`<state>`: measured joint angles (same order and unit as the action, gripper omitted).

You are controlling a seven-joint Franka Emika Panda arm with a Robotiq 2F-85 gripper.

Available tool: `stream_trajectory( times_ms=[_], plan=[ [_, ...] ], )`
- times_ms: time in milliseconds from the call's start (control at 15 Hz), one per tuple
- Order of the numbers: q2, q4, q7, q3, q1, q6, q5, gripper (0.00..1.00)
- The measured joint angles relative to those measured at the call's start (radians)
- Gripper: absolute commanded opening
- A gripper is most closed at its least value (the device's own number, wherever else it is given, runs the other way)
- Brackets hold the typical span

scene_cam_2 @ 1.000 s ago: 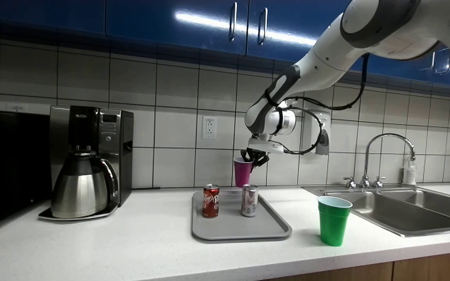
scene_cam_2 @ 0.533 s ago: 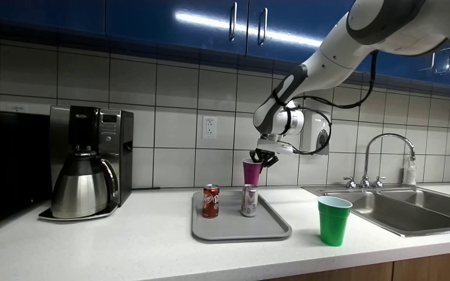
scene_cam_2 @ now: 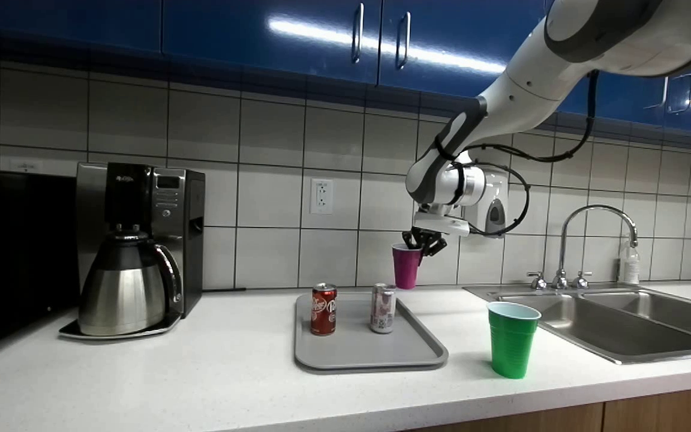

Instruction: Remove the green and purple cups from the tray

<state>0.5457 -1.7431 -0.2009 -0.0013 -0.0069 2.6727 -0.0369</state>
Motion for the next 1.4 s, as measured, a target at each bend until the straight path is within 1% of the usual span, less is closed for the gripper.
stream_trajectory(
  times_ms=[733, 1400],
  plan=[
    [-0.002, -0.056, 0.052, -0.020, -0.050, -0.007, -0.003, 0.01],
    [0.000, -0.097, 0.101, -0.023, -0.086, -0.007, -0.018, 0.01]
  ],
)
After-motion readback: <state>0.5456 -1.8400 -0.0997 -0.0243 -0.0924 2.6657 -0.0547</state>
